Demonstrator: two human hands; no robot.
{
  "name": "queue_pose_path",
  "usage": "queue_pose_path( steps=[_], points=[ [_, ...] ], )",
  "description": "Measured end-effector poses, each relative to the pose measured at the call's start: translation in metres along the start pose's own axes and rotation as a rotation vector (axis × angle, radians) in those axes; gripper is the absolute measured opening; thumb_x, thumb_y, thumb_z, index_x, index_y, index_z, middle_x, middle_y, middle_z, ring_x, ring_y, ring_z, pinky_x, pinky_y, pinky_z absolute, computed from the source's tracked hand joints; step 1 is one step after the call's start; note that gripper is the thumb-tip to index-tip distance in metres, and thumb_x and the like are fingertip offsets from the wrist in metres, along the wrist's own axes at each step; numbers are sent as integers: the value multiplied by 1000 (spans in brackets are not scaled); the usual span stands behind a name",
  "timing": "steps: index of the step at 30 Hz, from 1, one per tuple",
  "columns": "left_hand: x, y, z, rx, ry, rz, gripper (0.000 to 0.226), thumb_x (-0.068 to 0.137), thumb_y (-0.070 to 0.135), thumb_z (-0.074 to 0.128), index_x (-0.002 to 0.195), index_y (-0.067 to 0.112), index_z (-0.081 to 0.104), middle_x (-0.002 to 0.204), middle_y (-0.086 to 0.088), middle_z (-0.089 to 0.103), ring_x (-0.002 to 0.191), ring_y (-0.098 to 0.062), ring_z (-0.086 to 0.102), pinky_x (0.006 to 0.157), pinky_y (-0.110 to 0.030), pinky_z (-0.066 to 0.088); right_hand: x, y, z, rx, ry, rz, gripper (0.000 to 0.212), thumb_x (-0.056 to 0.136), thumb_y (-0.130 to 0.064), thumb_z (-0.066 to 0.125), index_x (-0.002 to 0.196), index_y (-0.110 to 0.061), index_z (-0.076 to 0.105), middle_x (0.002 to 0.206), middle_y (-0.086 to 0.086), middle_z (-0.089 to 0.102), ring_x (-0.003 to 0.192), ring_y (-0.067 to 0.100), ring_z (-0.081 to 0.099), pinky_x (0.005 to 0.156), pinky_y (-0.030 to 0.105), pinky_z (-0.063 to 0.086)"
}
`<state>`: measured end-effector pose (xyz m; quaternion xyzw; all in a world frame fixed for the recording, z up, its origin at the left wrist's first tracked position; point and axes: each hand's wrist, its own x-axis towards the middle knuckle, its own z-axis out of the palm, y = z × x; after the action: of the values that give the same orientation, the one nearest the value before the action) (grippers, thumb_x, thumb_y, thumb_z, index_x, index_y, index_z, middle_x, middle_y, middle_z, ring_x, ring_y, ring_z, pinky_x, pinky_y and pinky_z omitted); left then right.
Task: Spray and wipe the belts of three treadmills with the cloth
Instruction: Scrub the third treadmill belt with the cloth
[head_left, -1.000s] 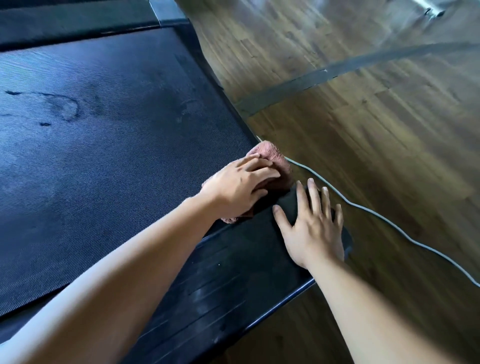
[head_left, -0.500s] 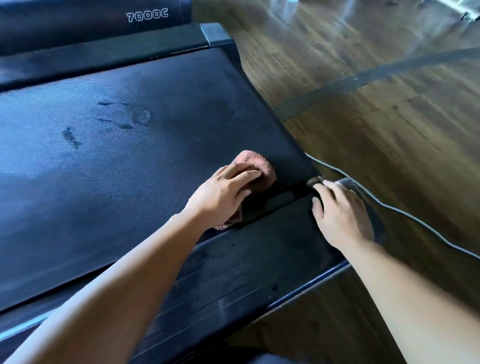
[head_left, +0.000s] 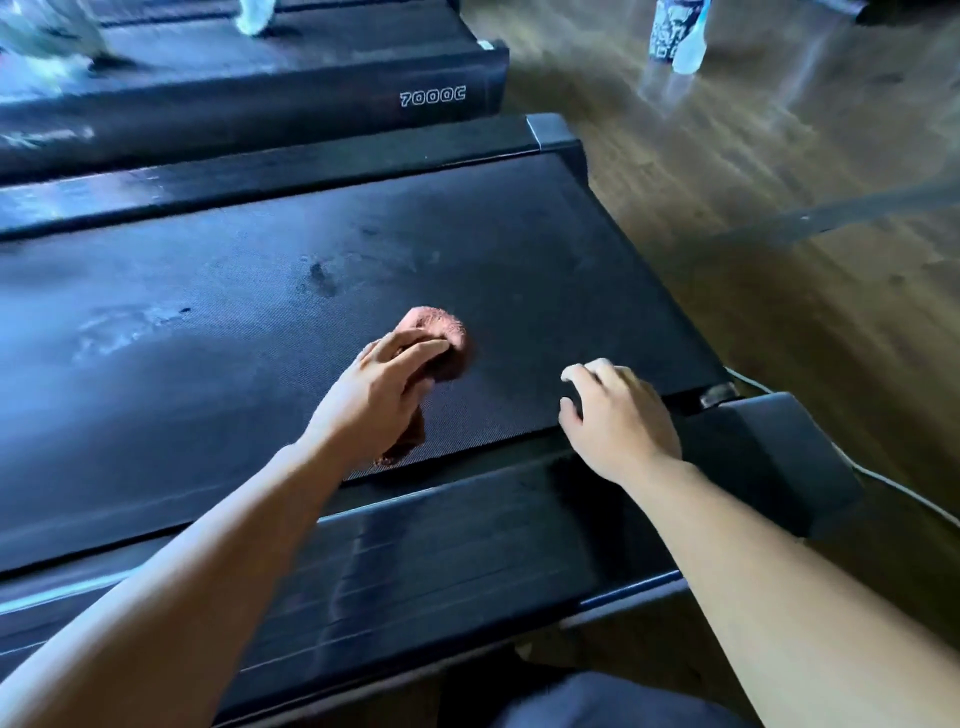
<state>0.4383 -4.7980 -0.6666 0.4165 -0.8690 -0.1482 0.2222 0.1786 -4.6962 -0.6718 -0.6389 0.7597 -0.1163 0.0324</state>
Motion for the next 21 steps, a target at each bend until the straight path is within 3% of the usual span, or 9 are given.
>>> queue_pose_path(
  steps=[10,21],
  points=[
    [-51,-75,-78,35,151,-260,45,91,14,70,134,24,61,139,0,56,125,-27,54,108,-39,42,42,-138,14,28,-85,-222,30,97,-34,47,122,-22,55,121,1,56,113,26,51,94,41,41],
    [-75,-196,-120,57,256,-546,44,94,18,65,137,26,59,142,0,53,128,-26,50,108,-33,35,101,-247,64,39,-142,-295,32,98,-35,44,126,-22,52,127,1,51,117,26,47,98,39,39]
  ],
)
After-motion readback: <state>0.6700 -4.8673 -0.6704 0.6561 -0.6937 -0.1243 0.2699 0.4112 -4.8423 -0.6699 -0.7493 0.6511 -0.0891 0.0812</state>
